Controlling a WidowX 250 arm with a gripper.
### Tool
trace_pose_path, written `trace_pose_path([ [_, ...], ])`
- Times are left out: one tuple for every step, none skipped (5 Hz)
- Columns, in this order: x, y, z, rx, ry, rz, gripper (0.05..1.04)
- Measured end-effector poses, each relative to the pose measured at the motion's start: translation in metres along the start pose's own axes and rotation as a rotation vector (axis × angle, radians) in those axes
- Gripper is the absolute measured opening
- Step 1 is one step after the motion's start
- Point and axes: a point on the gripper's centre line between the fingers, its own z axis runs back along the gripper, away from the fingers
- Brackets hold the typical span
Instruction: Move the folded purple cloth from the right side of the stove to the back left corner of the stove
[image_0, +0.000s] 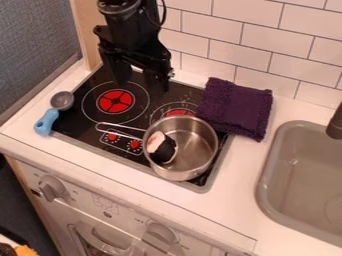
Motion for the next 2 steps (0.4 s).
trace_pose_path([
  [-0.002, 0.0, -0.008, -0.007, 0.03, 0.009, 1.001],
  [0.031, -0.02, -0.031, 0.018, 0.066, -0.024, 1.0],
])
